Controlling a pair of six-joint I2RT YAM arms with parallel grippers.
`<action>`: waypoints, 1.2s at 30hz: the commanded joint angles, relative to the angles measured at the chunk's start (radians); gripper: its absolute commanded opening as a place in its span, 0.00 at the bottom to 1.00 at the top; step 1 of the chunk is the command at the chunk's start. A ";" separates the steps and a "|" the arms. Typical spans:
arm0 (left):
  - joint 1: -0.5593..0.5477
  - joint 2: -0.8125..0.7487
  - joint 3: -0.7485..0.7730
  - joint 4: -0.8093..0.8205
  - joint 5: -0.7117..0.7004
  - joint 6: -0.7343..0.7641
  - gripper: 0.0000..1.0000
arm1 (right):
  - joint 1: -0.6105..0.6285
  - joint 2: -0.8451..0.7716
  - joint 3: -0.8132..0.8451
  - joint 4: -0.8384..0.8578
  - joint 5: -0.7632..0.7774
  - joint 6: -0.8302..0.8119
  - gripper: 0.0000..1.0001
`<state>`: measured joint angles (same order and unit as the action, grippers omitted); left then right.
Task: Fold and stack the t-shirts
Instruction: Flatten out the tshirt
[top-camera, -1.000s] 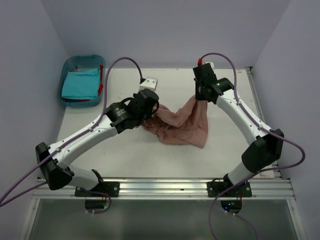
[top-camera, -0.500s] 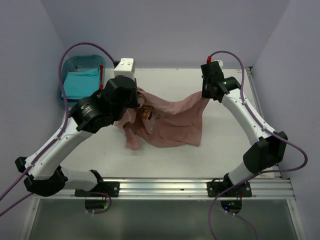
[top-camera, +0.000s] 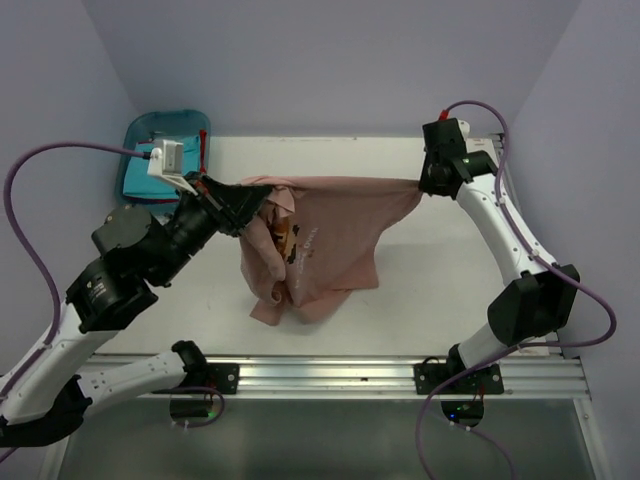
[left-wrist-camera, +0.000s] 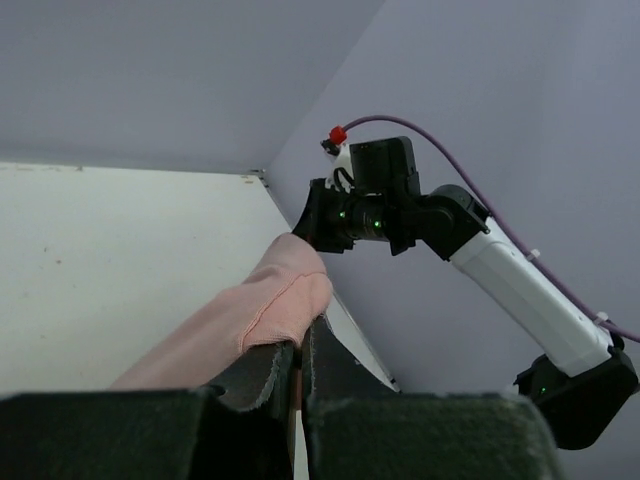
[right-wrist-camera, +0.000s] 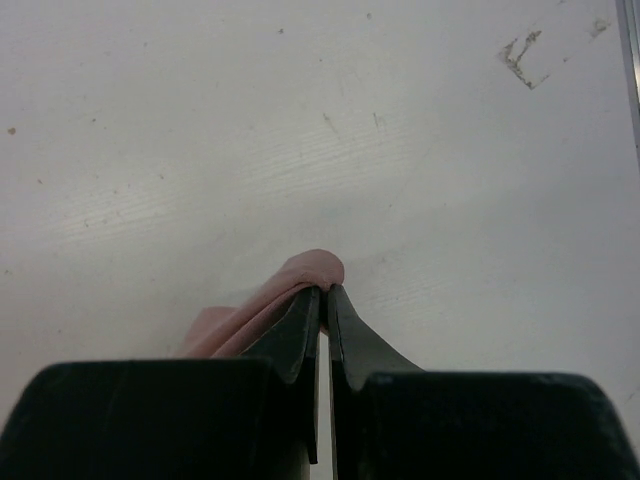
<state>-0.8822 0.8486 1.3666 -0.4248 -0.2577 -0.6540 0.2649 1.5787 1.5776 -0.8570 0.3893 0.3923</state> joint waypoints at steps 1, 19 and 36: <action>0.003 0.067 0.002 0.083 -0.041 -0.090 0.02 | -0.033 0.000 0.016 -0.011 0.014 0.023 0.00; 0.357 0.530 -0.406 0.184 0.218 -0.157 0.00 | -0.053 0.047 0.021 -0.025 0.045 0.016 0.00; 0.431 0.603 -0.385 0.294 0.055 0.037 0.89 | -0.058 0.083 -0.001 -0.001 0.025 0.011 0.00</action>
<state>-0.4564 1.5204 0.9497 -0.1986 -0.1658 -0.6918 0.2146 1.6493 1.5776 -0.8707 0.4072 0.4030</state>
